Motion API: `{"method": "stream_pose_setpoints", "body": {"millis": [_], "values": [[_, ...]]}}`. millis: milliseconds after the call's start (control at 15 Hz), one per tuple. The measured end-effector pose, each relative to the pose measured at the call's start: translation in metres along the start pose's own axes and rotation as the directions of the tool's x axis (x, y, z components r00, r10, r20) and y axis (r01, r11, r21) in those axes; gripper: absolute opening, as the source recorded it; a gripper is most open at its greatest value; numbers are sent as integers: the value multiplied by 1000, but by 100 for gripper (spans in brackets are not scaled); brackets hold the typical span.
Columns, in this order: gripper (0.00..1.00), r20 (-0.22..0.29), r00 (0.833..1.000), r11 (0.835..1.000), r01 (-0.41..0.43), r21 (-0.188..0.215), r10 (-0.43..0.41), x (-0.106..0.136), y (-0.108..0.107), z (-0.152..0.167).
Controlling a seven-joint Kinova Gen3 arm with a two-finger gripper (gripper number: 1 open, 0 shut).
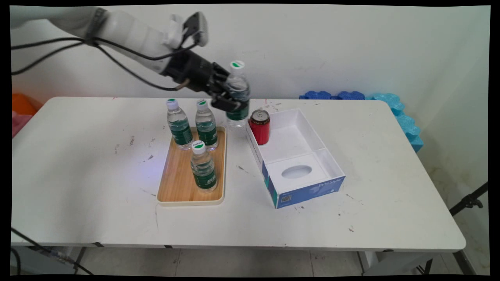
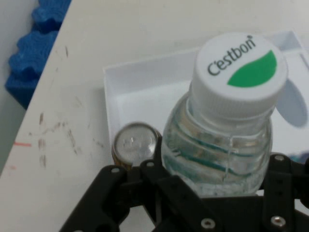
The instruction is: Place the picked object on the tray
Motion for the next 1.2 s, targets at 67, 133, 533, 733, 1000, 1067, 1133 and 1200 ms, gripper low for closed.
{"method": "stream_pose_setpoints", "body": {"millis": [67,133,533,733,1000,1067,1133,1200], "values": [[0,8,1000,1000,-4,-9,4,-7,-1,-9],[0,16,1000,1000,-8,-18,8,-13,-2,-17],[0,73,996,995,-51,-82,57,-60,-2,-54],[0,103,991,992,-71,-108,82,-86,1,-63],[0,131,987,989,-78,-125,94,-121,5,-66],[0,133,987,988,-77,-131,94,-128,7,-65],[0,132,987,988,-77,-135,95,-135,9,-63],[0,128,987,987,-77,-138,95,-142,11,-61]]}}
